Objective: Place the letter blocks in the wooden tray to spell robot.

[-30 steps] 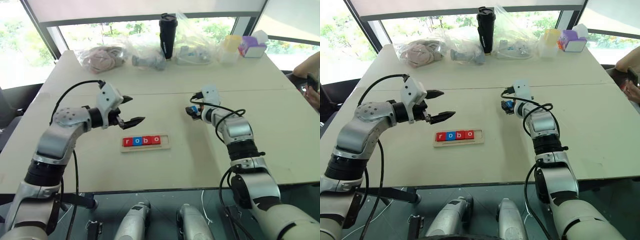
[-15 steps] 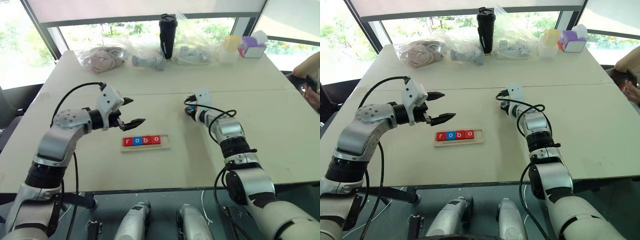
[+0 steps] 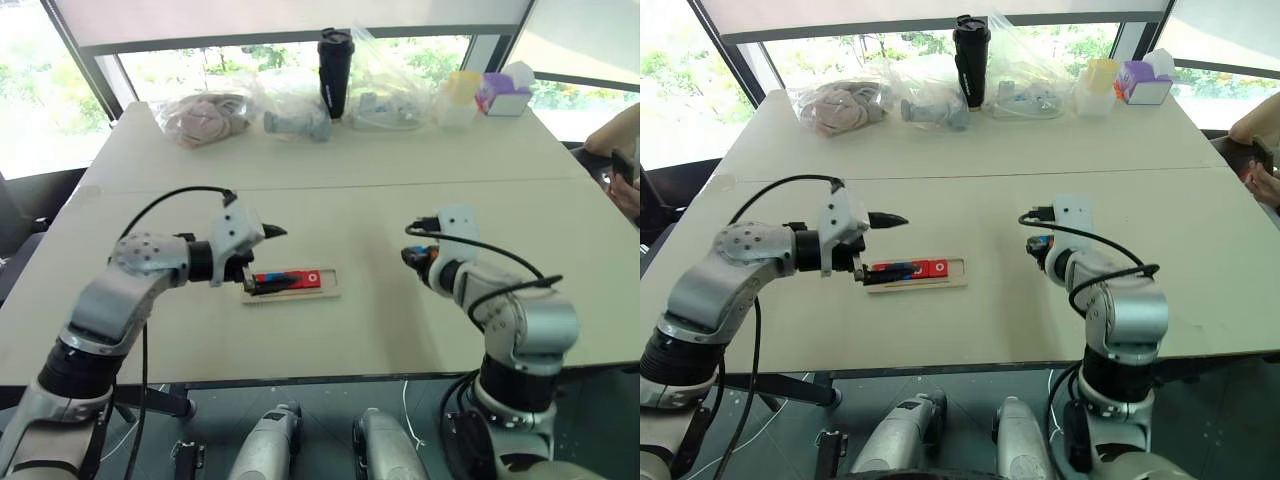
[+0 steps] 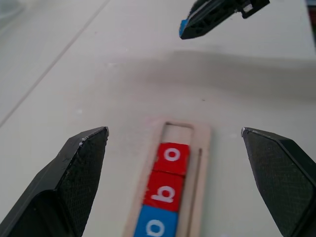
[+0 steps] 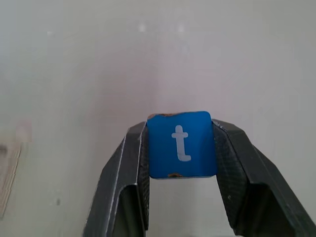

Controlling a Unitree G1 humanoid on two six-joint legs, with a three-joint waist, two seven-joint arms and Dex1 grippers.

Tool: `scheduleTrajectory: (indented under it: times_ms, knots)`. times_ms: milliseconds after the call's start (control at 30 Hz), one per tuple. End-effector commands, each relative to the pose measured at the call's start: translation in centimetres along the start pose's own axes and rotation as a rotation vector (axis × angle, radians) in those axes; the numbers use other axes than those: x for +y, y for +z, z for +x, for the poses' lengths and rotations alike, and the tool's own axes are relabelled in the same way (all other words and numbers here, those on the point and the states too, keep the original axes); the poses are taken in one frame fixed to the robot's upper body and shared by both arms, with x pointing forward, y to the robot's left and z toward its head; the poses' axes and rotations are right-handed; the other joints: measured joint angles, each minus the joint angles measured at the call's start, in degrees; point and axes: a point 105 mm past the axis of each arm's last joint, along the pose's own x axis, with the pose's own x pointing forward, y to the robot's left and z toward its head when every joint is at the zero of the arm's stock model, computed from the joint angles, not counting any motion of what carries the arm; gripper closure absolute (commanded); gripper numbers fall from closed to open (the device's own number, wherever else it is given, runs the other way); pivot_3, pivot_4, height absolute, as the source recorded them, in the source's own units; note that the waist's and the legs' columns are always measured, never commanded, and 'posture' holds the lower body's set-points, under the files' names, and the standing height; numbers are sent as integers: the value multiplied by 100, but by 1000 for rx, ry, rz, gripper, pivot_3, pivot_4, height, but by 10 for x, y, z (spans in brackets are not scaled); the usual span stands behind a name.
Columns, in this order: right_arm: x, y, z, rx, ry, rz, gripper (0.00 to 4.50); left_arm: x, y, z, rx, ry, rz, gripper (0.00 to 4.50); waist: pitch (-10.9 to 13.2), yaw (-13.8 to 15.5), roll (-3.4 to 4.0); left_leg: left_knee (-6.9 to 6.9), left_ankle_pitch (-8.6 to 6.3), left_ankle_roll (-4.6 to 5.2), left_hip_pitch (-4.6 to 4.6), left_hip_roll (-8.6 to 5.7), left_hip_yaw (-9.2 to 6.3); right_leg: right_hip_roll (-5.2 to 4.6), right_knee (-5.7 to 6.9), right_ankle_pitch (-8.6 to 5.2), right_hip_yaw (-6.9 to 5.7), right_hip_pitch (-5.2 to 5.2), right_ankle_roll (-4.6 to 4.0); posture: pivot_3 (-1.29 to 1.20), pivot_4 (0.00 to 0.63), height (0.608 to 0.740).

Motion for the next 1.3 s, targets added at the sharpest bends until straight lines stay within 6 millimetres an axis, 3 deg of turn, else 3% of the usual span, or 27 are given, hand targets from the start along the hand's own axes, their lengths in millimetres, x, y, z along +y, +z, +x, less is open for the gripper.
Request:
scheduleTrajectory:
  times_ms: [33, 200, 567, 600, 767, 867, 933, 1033, 1133, 1300]
  knots:
    - [6, 0, -10, -50, -23, 33, 3284, -4, 6, 1, 2, -38, 36, 0, 0, 6, 1, 0, 0, -1, 0, 1, 0, 0, 0, 0, -1, 0, -1, 0, 150, 740]
    - [27, -15, -10, -21, 5, 54, 3284, 2, 7, 3, 16, -49, 62, 0, 0, 10, 1, -1, 2, 1, -1, 1, 1, 0, -6, 1, -1, -2, 0, 0, 150, 740]
    - [37, -38, -7, 54, 39, 97, 3284, 7, 6, 1, 19, -28, 65, 0, 0, 9, 1, -5, 0, -1, -2, 2, 1, 0, -10, 1, -2, -2, 0, 0, 150, 740]
    - [37, -38, -7, 54, 40, 98, 2259, 8, 6, 1, 18, -21, 65, 0, 0, 9, 1, -5, 1, 0, -2, 2, 0, 0, -10, 1, -2, -2, 0, 0, 150, 740]
    - [33, -32, -6, 41, 53, 94, 51, 9, 6, -1, 20, -14, 64, 0, 0, 9, 1, -5, 1, 0, -2, 2, 1, 0, -10, 1, -2, -2, 0, 0, 150, 740]
    - [18, -4, -9, -20, 113, -17, 51, 11, 7, -7, 34, -12, 69, 0, 2, 13, 3, -4, 0, -1, -2, 1, 1, 0, -15, 0, -3, -2, -1, 0, 150, 740]
    - [12, 29, -18, -85, 202, -166, 51, 11, 11, -12, 33, -34, 75, 0, 11, 14, 12, 1, 0, -1, -3, 1, 2, -1, -27, -1, -5, 0, -3, 0, 150, 740]
    - [17, 55, -38, -199, 477, -380, 51, 6, 12, -18, 48, -83, 93, 0, 8, 21, 7, -3, -1, 4, -6, 5, 1, -1, -51, -1, -13, 18, -3, 0, 150, 740]
    - [7, 41, -47, -186, 680, -651, 51, 1, 14, -23, 57, -129, 103, 0, 7, 33, 3, -25, -3, 27, -6, 10, -2, 0, -87, 5, -28, 36, 23, 0, 150, 740]
    - [-27, 11, -18, -49, 770, -820, 51, -6, 15, -31, 95, -179, 145, 0, 10, -21, -2, -15, -24, 55, -6, 7, 40, -8, -94, 4, -7, 37, 38, 0, 150, 740]
